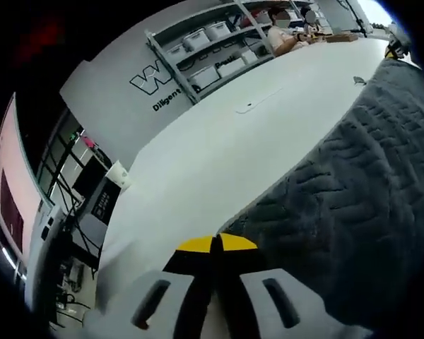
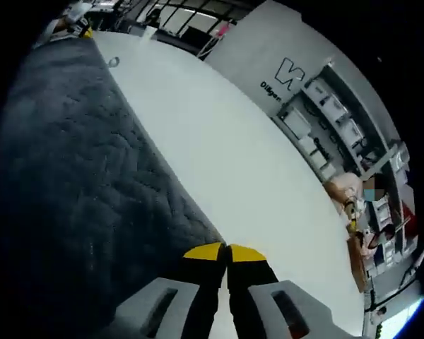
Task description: Open the folded towel by lifting each exposed corner and separating the folded layers until the towel lies flat within the target outline without major curled edges
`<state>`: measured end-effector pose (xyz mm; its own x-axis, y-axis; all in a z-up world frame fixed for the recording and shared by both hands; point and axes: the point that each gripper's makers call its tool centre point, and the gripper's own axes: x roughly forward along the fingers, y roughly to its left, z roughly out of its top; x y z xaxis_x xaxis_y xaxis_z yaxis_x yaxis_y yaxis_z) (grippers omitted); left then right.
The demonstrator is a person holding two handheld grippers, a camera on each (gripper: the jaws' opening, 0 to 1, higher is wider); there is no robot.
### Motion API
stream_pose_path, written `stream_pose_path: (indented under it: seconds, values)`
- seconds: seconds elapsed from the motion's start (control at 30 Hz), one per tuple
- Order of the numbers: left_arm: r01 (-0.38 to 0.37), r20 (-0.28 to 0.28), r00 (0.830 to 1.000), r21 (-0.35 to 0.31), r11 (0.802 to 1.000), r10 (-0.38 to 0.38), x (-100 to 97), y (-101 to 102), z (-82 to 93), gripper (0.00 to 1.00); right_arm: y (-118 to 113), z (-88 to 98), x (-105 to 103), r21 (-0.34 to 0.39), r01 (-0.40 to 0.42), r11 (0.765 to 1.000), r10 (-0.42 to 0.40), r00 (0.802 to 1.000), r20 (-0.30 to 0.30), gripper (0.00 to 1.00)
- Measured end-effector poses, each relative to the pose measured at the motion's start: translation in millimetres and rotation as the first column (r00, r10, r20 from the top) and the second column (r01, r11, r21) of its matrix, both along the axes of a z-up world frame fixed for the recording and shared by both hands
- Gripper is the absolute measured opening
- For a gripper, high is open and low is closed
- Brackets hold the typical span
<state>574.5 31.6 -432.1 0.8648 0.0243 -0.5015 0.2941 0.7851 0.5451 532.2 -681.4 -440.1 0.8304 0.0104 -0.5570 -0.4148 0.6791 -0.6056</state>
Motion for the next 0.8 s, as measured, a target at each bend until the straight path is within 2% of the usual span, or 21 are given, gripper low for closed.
stream_pose_path:
  seconds: [0.1,0.2,0.27,0.33,0.43,0.57,0.63,0.8]
  values:
    - [0.003,0.004,1.000,0.023,1.000,-0.003,0.4,0.0,0.0,0.00,-0.8,0.9,0.1,-0.001,-0.001,1.000,0.001,1.000,0.018,0.00]
    - [-0.001,0.012,1.000,0.062,0.998,0.000,1.8,1.2,0.1,0.00,0.1,2.3,0.0,-0.049,-0.015,0.999,0.017,0.999,0.042,0.00]
    - [0.003,0.018,1.000,0.105,0.994,-0.005,1.4,0.4,1.5,0.00,0.6,3.5,0.2,-0.115,-0.030,0.993,0.035,0.998,0.047,0.00]
    - [0.002,0.020,1.000,0.118,0.993,-0.005,1.4,-0.4,1.2,0.00,2.0,3.1,0.1,-0.150,-0.035,0.988,0.043,0.998,0.048,0.00]
    - [-0.004,0.023,1.000,0.124,0.992,0.001,0.2,-0.2,3.0,0.00,3.1,3.0,-0.2,-0.158,-0.033,0.987,0.041,0.998,0.048,0.00]
    - [-0.001,0.026,1.000,0.159,0.987,-0.003,2.3,0.8,3.9,0.00,4.5,3.9,-0.5,-0.278,-0.054,0.959,0.067,0.997,0.040,0.00]
    - [-0.001,0.027,1.000,0.171,0.985,-0.004,2.5,0.8,3.9,0.00,5.6,3.2,-0.6,-0.292,-0.053,0.955,0.068,0.997,0.041,0.00]
    - [0.010,0.030,0.999,0.247,0.969,-0.018,0.7,-1.4,6.4,0.00,5.7,4.0,-0.1,-0.311,-0.055,0.949,0.071,0.997,0.043,0.00]
